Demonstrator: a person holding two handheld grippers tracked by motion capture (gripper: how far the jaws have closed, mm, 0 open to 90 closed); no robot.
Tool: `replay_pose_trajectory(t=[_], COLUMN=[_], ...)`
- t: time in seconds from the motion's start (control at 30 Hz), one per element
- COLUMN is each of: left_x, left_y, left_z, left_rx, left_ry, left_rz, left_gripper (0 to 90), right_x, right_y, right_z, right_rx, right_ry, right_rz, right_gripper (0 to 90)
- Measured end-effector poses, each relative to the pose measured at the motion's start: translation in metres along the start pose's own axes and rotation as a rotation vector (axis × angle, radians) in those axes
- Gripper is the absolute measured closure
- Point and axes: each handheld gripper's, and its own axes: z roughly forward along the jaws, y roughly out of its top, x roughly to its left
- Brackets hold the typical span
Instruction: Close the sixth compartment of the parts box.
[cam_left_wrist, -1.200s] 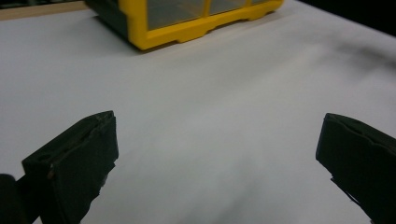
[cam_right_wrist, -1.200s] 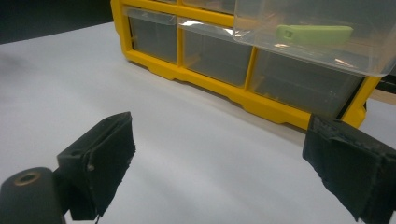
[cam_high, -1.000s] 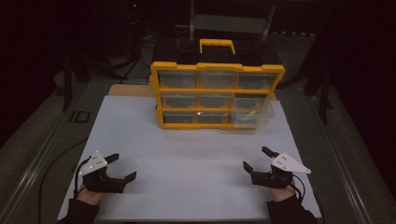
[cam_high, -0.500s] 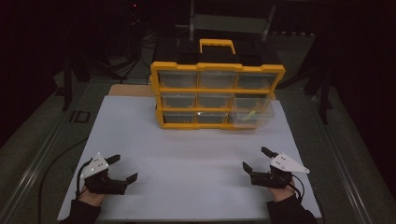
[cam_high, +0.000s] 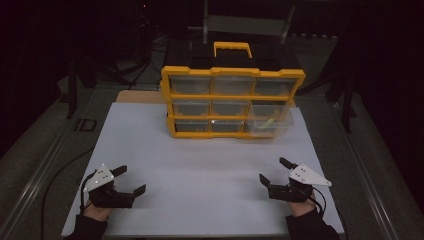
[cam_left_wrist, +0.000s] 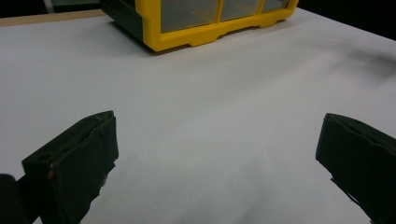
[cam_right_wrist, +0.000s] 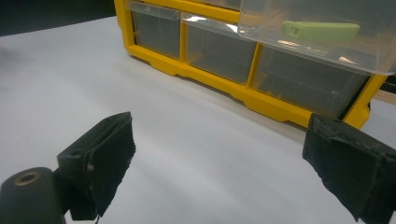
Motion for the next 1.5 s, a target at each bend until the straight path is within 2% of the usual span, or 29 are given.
replay_pose_trajectory(t=[0.3,0.57,0.6,0.83,0.97,1.07,1.17,1.2,1.37,1.43,1.5], left_x=[-0.001,-0.002,-0.002,-0.002,-0.003,-0.003,-0.003,-0.003,-0.003,-0.003,-0.003], left_y=[0.0,0.001,0.001,0.002,0.002,0.002,0.002,0.002,0.002,0.002,0.002], left_z=[0.001,0.0,0.0,-0.001,-0.002,-0.001,-0.001,-0.001,-0.002,-0.002,-0.003], left_rx=[0.001,-0.007,-0.008,-0.014,-0.02,-0.021,-0.023,-0.024,-0.024,-0.026,-0.031], left_ry=[-0.004,-0.007,-0.009,-0.003,0.0,-0.003,-0.005,-0.005,-0.008,-0.004,-0.005], left_rz=[0.006,0.005,0.003,0.008,0.008,0.007,0.008,0.01,0.011,0.009,0.007], left_gripper=[0.0,0.0,0.0,0.0,0.0,0.0,0.0,0.0,0.0,0.0,0.0], right_x=[-0.001,0.002,0.003,0.008,0.006,0.005,0.005,0.004,0.005,0.007,0.008], right_y=[0.002,0.008,0.012,0.035,0.055,0.066,0.07,0.077,0.092,0.096,0.099], right_z=[-0.003,-0.008,-0.011,-0.025,-0.035,-0.039,-0.04,-0.041,-0.039,-0.036,-0.033], right_rx=[-0.011,-0.016,-0.015,-0.043,-0.06,-0.07,-0.07,-0.075,-0.094,-0.092,-0.094], right_ry=[-0.01,-0.036,-0.046,-0.065,-0.111,-0.12,-0.13,-0.151,-0.205,-0.262,-0.297], right_rz=[0.002,-0.017,-0.028,-0.006,-0.006,-0.017,-0.028,-0.048,-0.061,-0.082,-0.076], right_gripper=[8.8,8.8,8.7,8.7,8.7,8.7,8.7,8.7,8.7,8.7,8.7])
